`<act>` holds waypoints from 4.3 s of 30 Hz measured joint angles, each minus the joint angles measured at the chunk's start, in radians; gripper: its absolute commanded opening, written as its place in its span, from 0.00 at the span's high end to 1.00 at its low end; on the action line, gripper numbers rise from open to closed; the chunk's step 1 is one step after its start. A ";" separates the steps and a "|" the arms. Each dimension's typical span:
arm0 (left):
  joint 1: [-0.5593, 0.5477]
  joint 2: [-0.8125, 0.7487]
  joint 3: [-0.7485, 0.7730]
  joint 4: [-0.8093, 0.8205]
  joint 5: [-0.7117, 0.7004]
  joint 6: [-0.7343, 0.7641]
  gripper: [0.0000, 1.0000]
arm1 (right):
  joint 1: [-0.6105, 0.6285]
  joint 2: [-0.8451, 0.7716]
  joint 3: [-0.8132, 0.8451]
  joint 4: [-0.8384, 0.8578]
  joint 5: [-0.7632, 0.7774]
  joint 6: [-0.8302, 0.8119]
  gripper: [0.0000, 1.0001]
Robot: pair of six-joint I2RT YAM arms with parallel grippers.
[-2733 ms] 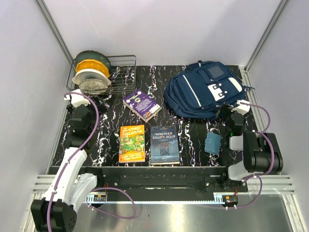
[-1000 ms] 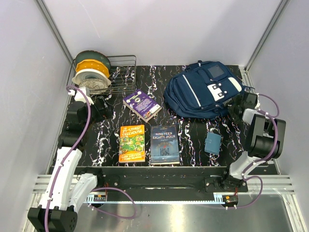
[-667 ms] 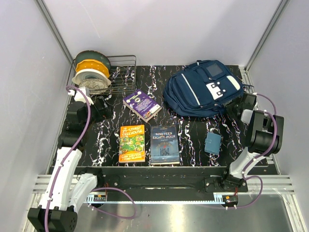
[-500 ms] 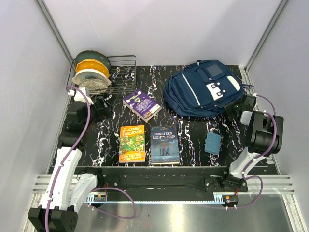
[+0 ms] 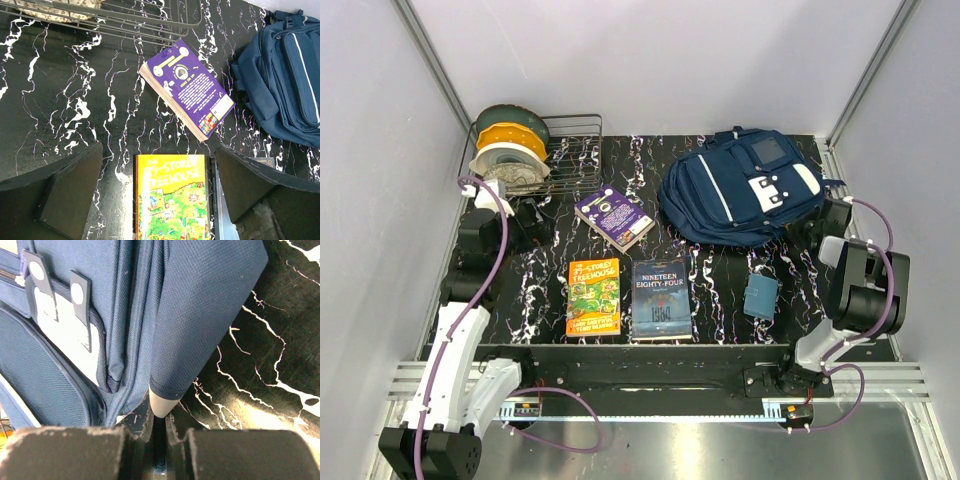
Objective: Pack the student bag
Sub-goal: Unzip the student bag at the center of the board.
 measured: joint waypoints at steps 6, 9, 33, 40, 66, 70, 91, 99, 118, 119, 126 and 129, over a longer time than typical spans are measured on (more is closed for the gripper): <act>0.002 0.002 0.000 0.001 0.050 0.007 0.01 | 0.000 -0.091 0.000 -0.084 -0.023 0.007 1.00; 0.002 0.011 0.000 0.011 0.098 0.012 0.01 | 0.000 -0.150 -0.001 -0.117 -0.030 0.020 1.00; -0.899 0.662 0.286 0.345 -0.135 0.007 0.01 | 0.001 -0.544 -0.087 -0.218 -0.122 0.247 1.00; -0.959 0.925 0.474 0.430 -0.127 -0.011 0.01 | 0.022 -0.628 -0.093 -0.309 -0.094 0.315 1.00; -0.921 1.131 0.498 0.656 0.079 -0.129 0.01 | 0.027 -0.649 -0.019 -0.451 -0.143 0.304 1.00; -0.834 1.170 0.533 0.649 0.135 -0.154 0.01 | 0.034 -0.684 -0.085 -0.451 -0.152 0.314 0.96; -0.890 1.104 0.399 0.700 0.202 0.009 0.01 | 0.034 -0.607 -0.124 -0.370 -0.151 0.349 1.00; -0.919 1.105 0.442 0.727 0.189 0.040 0.07 | 0.034 -0.594 -0.106 -0.356 -0.197 0.348 1.00; -0.903 1.189 0.521 0.855 0.117 -0.029 0.34 | 0.033 -0.650 -0.051 -0.383 -0.270 0.367 1.00; -0.903 1.189 0.510 0.861 0.111 -0.039 0.35 | 0.033 -0.650 -0.050 -0.384 -0.272 0.368 1.00; -0.903 1.189 0.494 0.877 0.064 -0.071 0.44 | 0.033 -0.661 -0.050 -0.389 -0.282 0.378 1.00; -0.901 1.194 0.500 0.887 0.052 -0.077 0.44 | 0.033 -0.666 -0.050 -0.389 -0.283 0.380 1.00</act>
